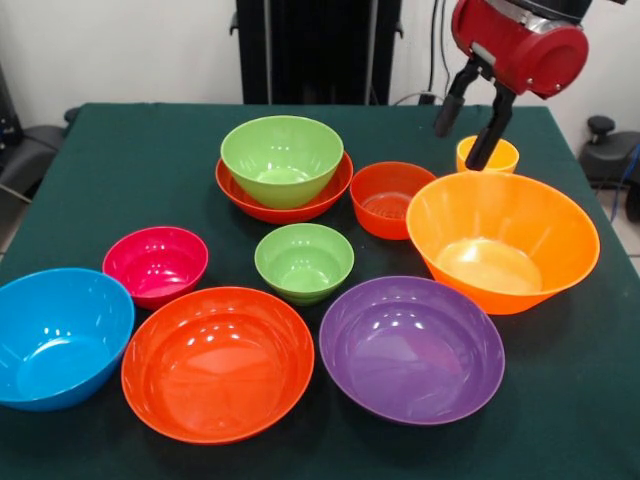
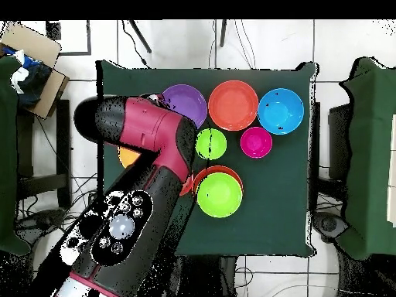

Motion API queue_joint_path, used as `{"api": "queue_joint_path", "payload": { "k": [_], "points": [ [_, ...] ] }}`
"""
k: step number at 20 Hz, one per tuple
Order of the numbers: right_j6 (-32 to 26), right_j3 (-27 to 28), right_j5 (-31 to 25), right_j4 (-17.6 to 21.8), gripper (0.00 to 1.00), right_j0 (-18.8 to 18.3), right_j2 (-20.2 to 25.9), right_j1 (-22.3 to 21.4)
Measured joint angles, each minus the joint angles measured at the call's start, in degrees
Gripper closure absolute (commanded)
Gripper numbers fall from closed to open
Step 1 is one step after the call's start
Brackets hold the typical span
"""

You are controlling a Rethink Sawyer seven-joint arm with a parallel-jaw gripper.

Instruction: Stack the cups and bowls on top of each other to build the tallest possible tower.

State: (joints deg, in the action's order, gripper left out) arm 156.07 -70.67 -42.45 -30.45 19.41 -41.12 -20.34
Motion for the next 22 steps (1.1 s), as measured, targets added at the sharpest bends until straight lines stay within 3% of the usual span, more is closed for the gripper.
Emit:
{"api": "queue_joint_path", "payload": {
  "k": [22],
  "points": [
    [0.48, 2.18, 0.00, -0.05, 0.00, 0.57, -1.81, 4.20]
  ]
}}
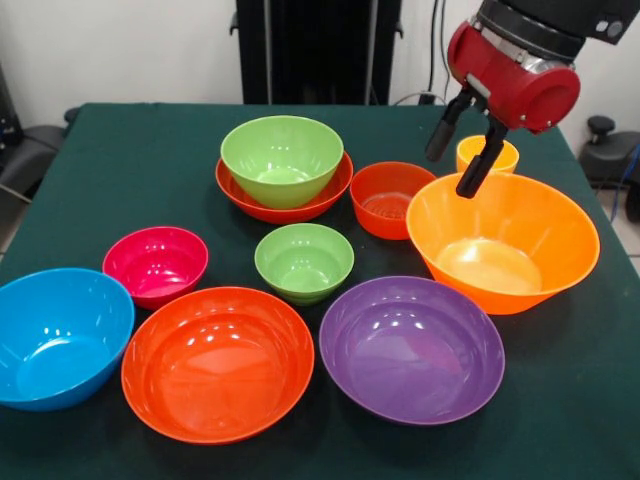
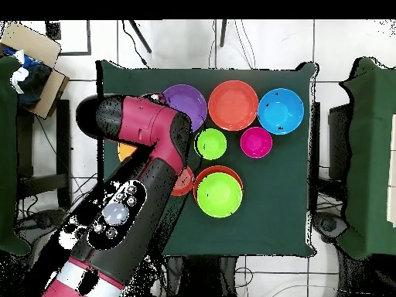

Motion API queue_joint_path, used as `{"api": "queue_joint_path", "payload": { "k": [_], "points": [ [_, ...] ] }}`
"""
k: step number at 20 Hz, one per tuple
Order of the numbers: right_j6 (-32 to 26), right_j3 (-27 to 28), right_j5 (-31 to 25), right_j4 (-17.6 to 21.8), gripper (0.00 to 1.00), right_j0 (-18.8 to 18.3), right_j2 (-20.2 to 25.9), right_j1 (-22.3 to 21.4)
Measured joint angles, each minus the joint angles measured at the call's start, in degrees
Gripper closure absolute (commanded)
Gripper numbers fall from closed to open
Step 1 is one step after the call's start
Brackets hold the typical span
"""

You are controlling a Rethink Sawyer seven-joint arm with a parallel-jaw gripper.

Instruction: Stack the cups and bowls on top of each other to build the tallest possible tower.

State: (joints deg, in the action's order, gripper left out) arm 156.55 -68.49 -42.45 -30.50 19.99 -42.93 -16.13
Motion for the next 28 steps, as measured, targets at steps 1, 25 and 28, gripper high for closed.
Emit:
{"api": "queue_joint_path", "payload": {
  "k": [1, 25, 28],
  "points": [
    [0.00, 0.01, 0.01, -0.01, 0.00, 0.09, -0.10, 0.36],
    [0.00, -0.06, 6.04, -0.03, 0.00, 1.44, -0.74, 6.36],
    [0.00, -0.17, 7.29, -0.04, 0.00, 1.44, -0.73, 6.31]
  ]
}}
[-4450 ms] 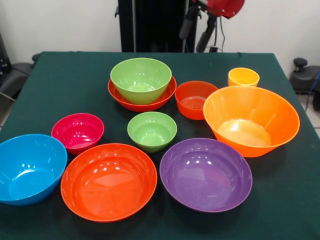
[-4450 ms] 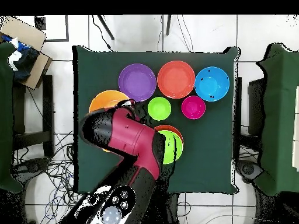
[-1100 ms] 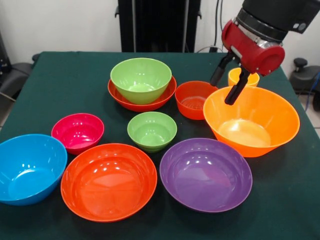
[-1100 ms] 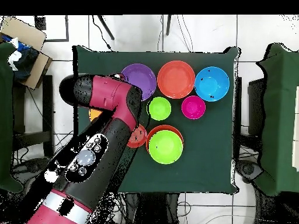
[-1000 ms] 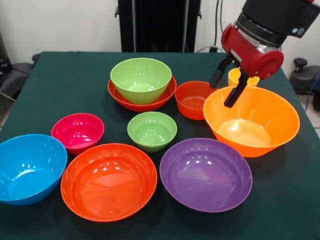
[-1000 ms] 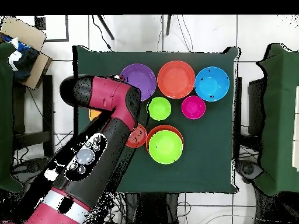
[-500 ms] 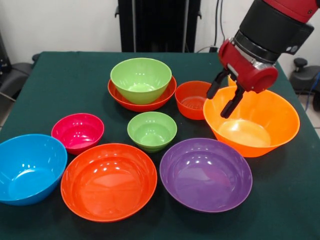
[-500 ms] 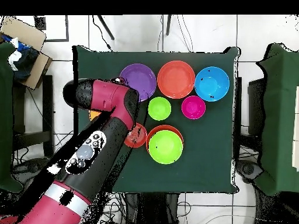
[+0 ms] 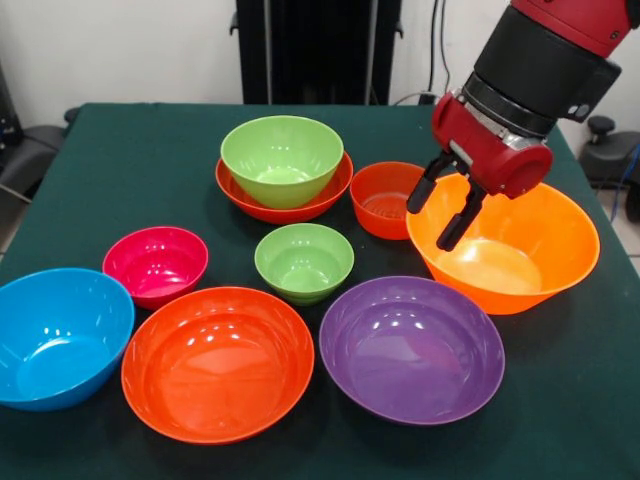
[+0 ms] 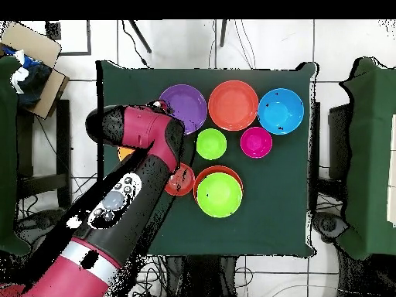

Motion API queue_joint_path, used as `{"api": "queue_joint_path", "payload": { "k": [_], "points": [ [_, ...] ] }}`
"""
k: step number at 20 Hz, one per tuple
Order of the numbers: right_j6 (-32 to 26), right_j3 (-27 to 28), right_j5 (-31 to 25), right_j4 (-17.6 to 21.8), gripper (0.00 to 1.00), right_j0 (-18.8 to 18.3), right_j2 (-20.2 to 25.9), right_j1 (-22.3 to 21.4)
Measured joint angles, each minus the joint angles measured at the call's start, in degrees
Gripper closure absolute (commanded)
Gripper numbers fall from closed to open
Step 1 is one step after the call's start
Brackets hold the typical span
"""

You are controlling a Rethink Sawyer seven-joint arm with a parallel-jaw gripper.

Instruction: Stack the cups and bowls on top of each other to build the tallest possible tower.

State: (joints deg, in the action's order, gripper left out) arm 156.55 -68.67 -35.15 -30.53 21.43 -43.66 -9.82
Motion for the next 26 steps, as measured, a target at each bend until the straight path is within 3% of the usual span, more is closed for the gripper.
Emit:
{"api": "queue_joint_path", "payload": {
  "k": [4, 8, 14, 18, 26],
  "points": [
    [0.00, -1.01, 0.89, 0.04, 0.00, 0.00, 0.20, -0.88],
    [-0.01, -3.95, 1.00, 0.37, 0.00, -0.53, 2.64, -4.71],
    [-0.88, -10.43, 0.99, 3.65, 0.00, -4.76, 9.42, -14.55],
    [-1.33, -12.90, 1.00, 6.32, 0.00, -7.46, 12.00, -18.82],
    [-1.38, -14.52, 1.01, 11.15, 0.00, -9.69, 15.26, -22.76]
  ]
}}
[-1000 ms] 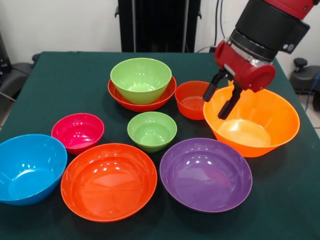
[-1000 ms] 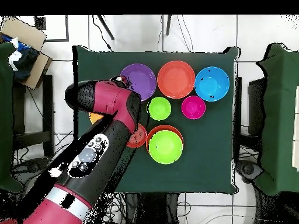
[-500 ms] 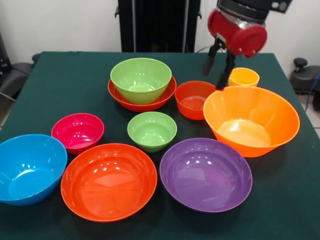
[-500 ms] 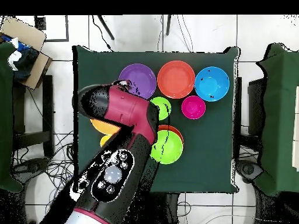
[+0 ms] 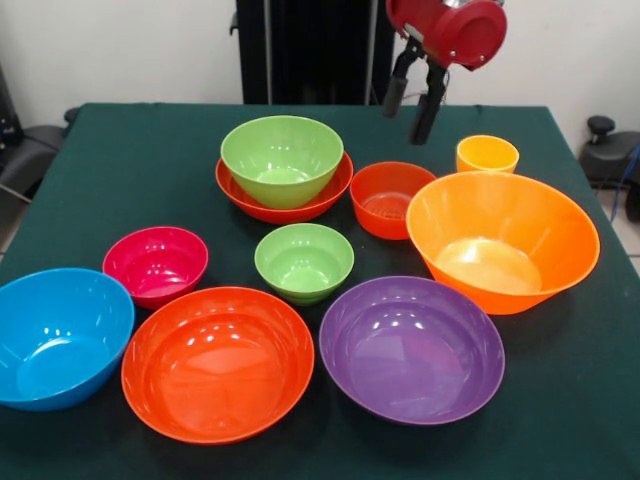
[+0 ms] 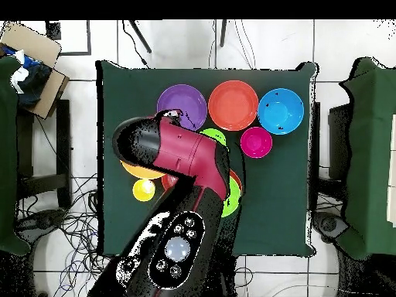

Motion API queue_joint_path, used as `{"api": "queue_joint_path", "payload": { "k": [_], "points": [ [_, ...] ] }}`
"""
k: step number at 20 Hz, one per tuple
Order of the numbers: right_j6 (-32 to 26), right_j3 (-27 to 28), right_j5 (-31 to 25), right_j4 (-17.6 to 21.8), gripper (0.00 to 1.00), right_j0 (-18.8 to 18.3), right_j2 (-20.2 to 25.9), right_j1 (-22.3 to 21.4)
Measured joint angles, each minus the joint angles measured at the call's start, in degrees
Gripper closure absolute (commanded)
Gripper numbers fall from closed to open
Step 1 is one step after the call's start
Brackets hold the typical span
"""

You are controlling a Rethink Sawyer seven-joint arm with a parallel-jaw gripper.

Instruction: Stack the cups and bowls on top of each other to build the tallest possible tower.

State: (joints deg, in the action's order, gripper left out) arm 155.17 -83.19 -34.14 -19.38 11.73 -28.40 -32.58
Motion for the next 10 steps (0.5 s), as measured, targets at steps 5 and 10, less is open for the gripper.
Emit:
{"api": "queue_joint_path", "payload": {
  "k": [5, 10],
  "points": [
    [0.00, -0.02, -0.01, 1.90, 0.00, -0.09, 1.71, -0.62],
    [0.00, -0.02, 0.00, 3.18, 0.00, -0.10, 3.16, -0.62]
  ]
}}
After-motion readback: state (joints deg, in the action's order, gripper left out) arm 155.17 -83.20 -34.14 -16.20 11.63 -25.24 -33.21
